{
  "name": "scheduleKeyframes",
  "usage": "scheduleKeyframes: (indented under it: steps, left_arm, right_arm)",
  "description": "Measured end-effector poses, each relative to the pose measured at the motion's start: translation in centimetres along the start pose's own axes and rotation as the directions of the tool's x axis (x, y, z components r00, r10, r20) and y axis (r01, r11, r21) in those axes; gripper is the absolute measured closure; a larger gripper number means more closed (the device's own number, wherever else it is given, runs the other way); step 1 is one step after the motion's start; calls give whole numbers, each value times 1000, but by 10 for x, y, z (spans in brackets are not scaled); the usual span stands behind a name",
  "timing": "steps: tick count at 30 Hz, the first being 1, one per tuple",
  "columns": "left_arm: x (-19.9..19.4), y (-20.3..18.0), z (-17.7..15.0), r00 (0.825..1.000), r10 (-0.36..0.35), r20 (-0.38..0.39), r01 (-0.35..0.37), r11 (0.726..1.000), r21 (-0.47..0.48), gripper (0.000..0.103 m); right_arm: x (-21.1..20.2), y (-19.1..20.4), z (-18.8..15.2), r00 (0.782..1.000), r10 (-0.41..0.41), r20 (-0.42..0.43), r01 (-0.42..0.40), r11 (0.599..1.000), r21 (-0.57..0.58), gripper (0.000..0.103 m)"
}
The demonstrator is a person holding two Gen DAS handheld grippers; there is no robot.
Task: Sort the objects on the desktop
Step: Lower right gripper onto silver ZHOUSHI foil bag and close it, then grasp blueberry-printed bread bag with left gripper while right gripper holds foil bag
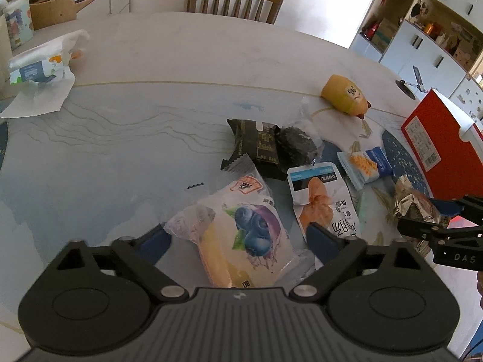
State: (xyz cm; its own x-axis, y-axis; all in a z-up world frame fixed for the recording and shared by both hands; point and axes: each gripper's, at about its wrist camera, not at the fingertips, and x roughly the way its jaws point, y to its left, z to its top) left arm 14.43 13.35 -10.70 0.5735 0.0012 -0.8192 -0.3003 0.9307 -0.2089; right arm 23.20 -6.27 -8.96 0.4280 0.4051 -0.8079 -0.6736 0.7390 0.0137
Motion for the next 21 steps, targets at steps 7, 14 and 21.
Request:
scheduleKeyframes:
  steps: [7,14,21]
  left_arm:
    - [0,2,-1,1000,-12,-2,12,1000,-3,30]
    - [-2,2,0,1000,-21,4,21,1000,-13,37]
    - [-7,1,0,999,-36,14,36,999,-16,48]
  right_arm:
    - [-2,3,-1,1000,-10,3,10,1000,-5,47]
    - [-6,1,-1,1000,-27,11,27,999,21,52]
    - [-15,0,-2,999,-46,29,44,998,43,53]
